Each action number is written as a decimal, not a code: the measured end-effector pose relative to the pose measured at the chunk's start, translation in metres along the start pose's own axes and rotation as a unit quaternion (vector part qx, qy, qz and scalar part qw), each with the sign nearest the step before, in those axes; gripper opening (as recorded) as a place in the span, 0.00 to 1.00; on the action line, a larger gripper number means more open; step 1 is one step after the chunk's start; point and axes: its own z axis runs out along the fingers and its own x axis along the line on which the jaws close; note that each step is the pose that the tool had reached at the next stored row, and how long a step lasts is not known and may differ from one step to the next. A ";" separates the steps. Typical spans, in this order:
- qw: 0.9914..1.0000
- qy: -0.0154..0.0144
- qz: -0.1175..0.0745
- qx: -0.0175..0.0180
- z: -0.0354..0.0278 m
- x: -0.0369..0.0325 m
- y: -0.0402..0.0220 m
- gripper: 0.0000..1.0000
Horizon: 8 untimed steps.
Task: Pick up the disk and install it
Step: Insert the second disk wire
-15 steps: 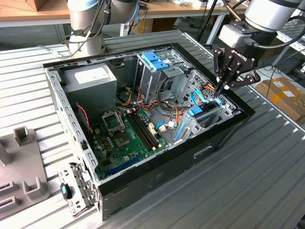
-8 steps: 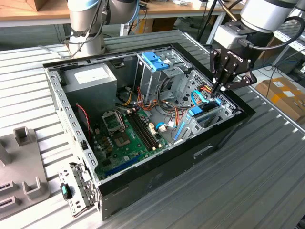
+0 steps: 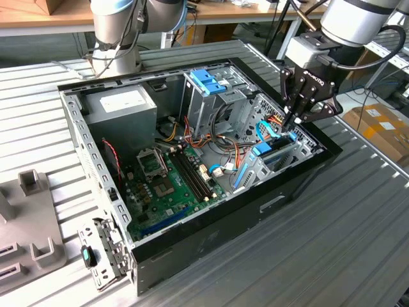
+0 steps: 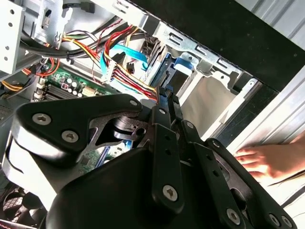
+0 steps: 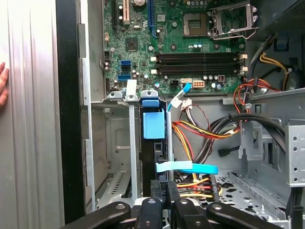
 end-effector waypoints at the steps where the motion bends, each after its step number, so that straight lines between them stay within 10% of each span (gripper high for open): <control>1: 1.000 0.000 0.000 0.000 0.0011 -0.0004 -0.0022 0.16; 8: 1.000 0.000 0.000 0.000 0.0094 -0.0008 -0.0042 0.16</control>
